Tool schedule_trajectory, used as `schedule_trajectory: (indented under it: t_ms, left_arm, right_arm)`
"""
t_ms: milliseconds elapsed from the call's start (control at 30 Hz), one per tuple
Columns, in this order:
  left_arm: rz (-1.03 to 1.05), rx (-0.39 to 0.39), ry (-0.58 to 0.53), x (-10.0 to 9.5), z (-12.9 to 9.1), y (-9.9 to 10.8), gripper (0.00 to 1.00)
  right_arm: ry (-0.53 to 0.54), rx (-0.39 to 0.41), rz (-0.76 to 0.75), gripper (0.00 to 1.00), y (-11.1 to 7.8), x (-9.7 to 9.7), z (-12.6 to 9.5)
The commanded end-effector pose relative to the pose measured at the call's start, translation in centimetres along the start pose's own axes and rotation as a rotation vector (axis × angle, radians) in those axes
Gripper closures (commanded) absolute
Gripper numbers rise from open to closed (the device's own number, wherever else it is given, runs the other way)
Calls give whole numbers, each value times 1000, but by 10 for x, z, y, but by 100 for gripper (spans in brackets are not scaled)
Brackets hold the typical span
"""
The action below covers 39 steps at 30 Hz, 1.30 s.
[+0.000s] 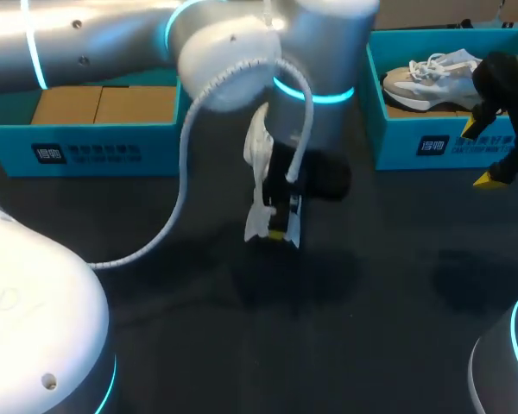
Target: Take the shoe out of the shoebox, open the shoe tongue, remove and reinsert the insole, then place the shoe into the shoebox
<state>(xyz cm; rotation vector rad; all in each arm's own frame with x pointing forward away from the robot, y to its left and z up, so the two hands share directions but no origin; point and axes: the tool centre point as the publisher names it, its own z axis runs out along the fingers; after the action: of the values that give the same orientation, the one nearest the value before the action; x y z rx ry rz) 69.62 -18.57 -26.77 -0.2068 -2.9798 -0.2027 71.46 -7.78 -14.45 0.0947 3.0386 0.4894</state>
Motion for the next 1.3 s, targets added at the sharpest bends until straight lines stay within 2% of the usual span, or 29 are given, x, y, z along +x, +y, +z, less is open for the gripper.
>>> schedule_trajectory:
  t_ms: [33, 367, 533, 700, 1033, 1300]
  left_arm:
    - [-9, 39, -7, 1, -29, 16, 100]
    - [-10, 97, -10, 5, -68, 20, 100]
    - [50, 72, 1, 4, -74, 20, 100]
    - [51, 69, 19, -8, -75, 29, 100]
    - [46, 89, 72, -43, -79, 74, 100]
    - [102, 76, 71, -57, -88, 119, 100]
  right_arm:
    - [2, 3, 1, 0, 1, -1, 1]
    - [2, 3, 1, 0, 1, -1, 1]
    - [2, 3, 1, 0, 1, -1, 1]
    - [2, 3, 1, 0, 1, -1, 1]
    - [2, 3, 1, 0, 1, -1, 1]
    - [2, 3, 1, 0, 1, -1, 1]
